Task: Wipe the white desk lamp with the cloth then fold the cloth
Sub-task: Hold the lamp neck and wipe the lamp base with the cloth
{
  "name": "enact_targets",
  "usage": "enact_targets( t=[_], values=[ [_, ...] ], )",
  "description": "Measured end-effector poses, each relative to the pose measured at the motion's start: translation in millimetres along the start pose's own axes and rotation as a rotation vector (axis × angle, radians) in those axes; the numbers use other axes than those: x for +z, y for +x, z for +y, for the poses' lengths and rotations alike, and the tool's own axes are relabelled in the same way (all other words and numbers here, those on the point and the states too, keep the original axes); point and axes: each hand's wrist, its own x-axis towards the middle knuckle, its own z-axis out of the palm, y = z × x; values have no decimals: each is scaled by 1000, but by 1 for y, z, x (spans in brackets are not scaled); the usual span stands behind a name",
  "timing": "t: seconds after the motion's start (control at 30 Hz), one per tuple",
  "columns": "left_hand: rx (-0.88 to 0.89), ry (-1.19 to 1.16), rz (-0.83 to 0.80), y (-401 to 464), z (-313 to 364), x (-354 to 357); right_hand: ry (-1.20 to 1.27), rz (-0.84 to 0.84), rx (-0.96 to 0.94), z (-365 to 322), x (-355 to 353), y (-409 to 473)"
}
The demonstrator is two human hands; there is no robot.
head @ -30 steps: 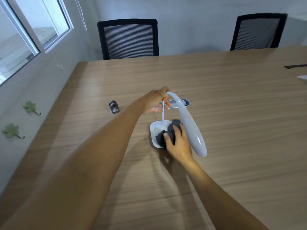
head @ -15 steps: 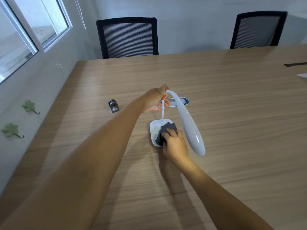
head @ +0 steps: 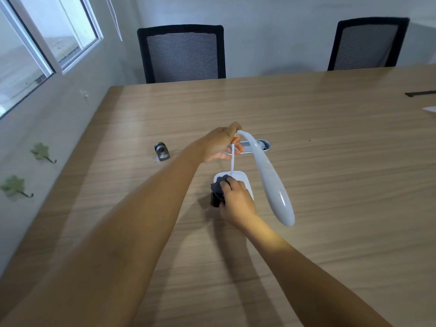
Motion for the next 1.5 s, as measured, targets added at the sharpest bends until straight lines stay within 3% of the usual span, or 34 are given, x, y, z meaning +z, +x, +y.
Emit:
enact_targets(
  t=[0.23,0.37,0.57,0.8,0.9,0.97,1.13,1.33,1.5],
  values=[
    [6,13,-4,1,0,-2,42,-96,-160,-11,10,-12],
    [6,11,-9,1,-2,-3,45,23,-94,-17,5,13],
    [1,-5,-14,4,-1,-3,-40,34,-28,-21,16,27],
    [15,5,-26,6,-2,-4,168,-91,-145,-23,27,-1],
    [10,-3,-23,5,-2,-4,281,16,-131,-19,17,0],
    [6,-7,-21,4,-2,-4,252,86,-91,-9,11,10],
    [14,-3,-24,5,-2,-4,97,15,-78,-7,18,7],
    [10,0,-23,3,-2,-4,97,-79,-155,-18,22,-12],
    [3,9,-26,2,-1,-3,73,33,-77,-17,7,19]
  ],
)
